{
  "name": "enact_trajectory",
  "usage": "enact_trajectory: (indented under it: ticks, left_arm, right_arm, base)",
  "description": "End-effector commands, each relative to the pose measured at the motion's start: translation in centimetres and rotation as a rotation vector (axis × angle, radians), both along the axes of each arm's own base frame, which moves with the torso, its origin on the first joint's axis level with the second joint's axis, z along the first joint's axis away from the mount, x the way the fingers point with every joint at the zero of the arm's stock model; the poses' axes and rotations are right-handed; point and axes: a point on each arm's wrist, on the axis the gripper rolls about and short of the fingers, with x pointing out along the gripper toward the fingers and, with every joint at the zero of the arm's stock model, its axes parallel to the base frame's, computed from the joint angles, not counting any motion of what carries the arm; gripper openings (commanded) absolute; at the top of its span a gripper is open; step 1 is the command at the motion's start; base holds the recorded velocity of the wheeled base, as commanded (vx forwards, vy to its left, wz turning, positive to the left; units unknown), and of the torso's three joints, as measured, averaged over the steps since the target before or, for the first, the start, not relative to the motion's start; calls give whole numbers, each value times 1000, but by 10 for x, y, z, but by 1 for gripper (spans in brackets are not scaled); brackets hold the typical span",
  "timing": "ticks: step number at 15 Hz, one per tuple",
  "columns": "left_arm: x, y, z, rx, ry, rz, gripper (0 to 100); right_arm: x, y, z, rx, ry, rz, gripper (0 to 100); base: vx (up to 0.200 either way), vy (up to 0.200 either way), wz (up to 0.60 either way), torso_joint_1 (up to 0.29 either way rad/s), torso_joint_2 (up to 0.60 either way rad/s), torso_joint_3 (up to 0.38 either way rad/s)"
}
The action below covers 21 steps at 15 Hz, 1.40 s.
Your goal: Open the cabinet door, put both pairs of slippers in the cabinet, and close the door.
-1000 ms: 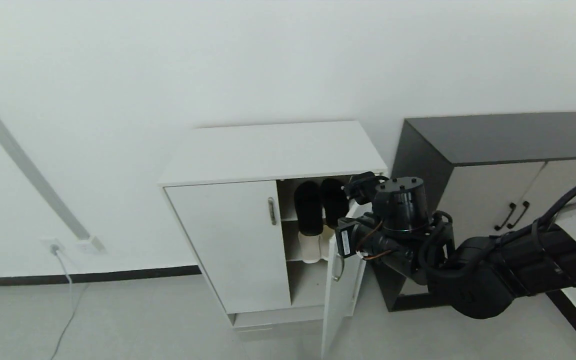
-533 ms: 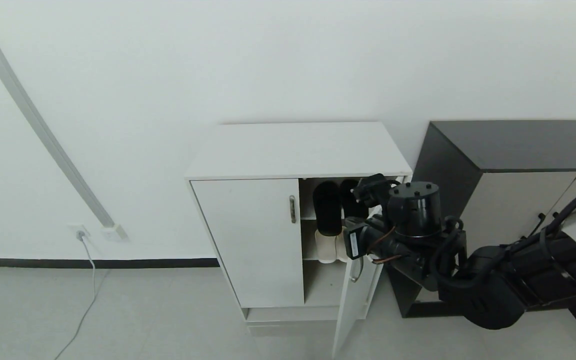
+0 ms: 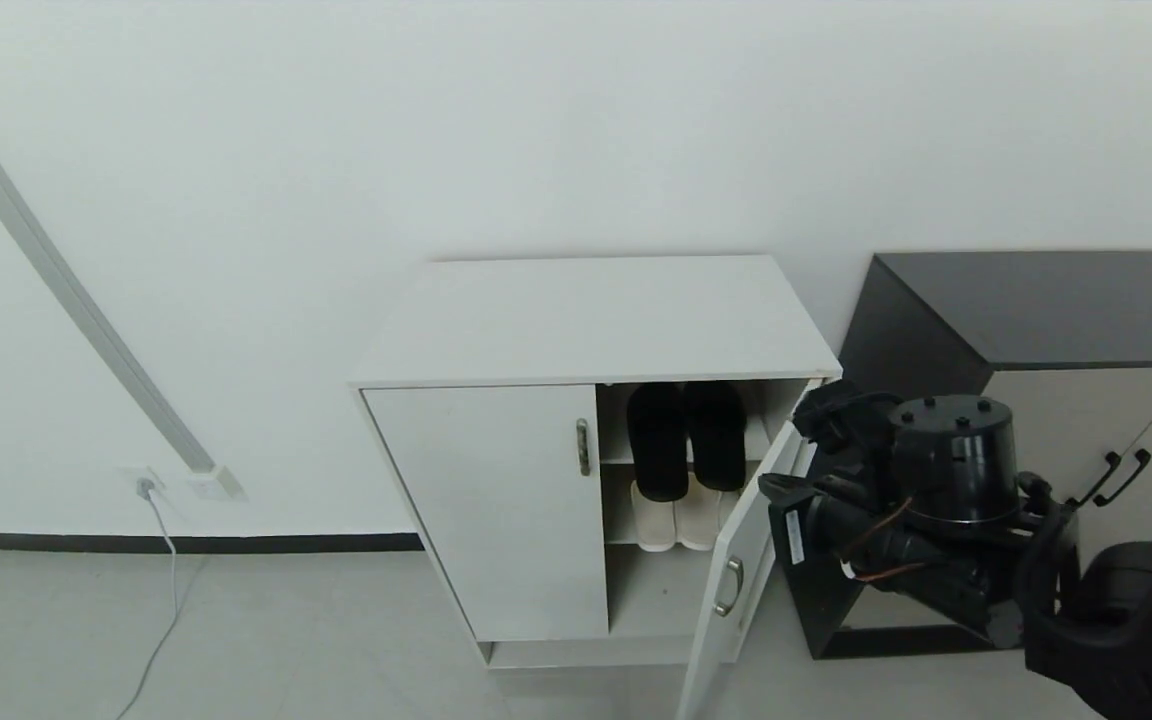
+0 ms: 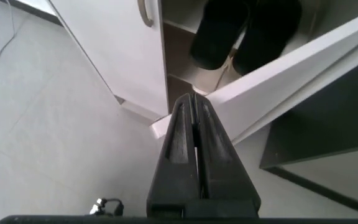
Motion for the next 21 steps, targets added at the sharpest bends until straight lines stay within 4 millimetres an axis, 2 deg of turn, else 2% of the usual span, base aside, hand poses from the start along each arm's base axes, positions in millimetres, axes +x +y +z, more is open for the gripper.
enact_trajectory:
  ticks: [1,4,7,11,19,21]
  left_arm:
    - [0,0,0,0,-1,0,0]
    - [0,0,0,0,-1,2,0]
    - [0,0,0,0,-1,2,0]
    - [0,0,0,-2,-1,2,0]
    - [0,0,0,-2,-1,2,0]
    - [0,0,0,-2,-1,4,0]
  right_arm:
    - [-16,-16,-1,-9,16,-3,0]
    - [-23,-20,-16,-36,69,10,0]
    - [-18,-15,-29,-56,103,14,0]
    - [12,2,-45,-16,48,4,0]
    - [45,24,-54,13,33,23,0]
    - [59,30,-57,21,21,14,0]
  base:
    - [0,0,0,0,0,0]
    - [0,0,0,0,0,0]
    - [0,0,0,0,0,0]
    - [0,0,0,0,0,0]
    - [0,0,0,0,0,0]
    - [0,0,0,0,0,0]
